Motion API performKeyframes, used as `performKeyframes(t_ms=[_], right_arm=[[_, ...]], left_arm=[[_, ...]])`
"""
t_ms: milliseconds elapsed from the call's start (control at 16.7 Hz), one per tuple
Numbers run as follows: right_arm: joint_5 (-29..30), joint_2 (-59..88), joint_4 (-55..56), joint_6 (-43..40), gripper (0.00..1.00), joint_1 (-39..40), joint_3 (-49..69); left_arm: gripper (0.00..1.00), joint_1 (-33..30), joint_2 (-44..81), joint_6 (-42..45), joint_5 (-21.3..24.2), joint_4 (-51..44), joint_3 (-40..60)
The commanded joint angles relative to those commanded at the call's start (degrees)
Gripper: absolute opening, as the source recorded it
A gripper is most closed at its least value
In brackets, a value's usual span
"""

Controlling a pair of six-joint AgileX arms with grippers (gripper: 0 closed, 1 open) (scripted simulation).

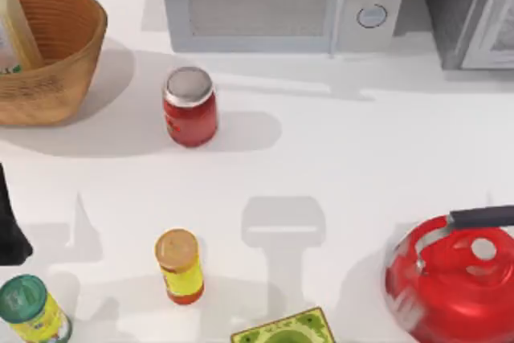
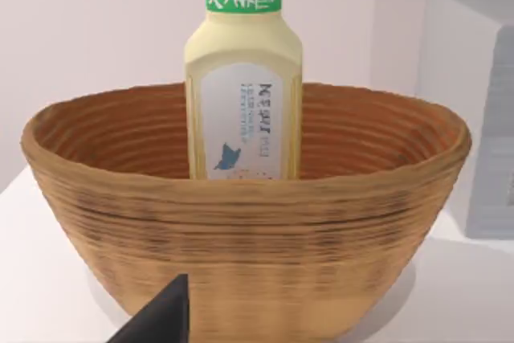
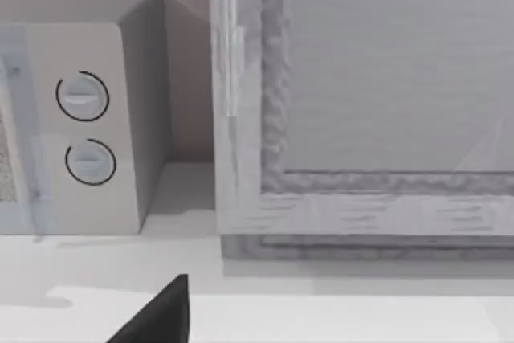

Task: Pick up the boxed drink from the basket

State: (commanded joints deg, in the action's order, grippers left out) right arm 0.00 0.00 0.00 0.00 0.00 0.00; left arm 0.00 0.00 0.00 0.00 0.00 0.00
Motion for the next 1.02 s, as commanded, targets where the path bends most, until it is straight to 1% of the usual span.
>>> performKeyframes(t_ms=[240,420,660,1020], right_arm=[[0.00,0.00,0.00,0.00,1.00,0.00,0.00],[0.00,0.00,0.00,0.00,1.00,0.00,0.00],[0.00,0.00,0.00,0.00,1.00,0.00,0.00],[0.00,0.00,0.00,0.00,1.00,0.00,0.00]], left_arm=[[1.00,0.04,1.74,0.21,0.23,0.89,0.25],[1.00,0.36,8.65,0.54,1.00,5.04,1.93],[1.00,1.31,23.64,0.59,2.46,15.36,6.76],[1.00,3.41,53.18,0.44,5.07,36.44,17.11]])
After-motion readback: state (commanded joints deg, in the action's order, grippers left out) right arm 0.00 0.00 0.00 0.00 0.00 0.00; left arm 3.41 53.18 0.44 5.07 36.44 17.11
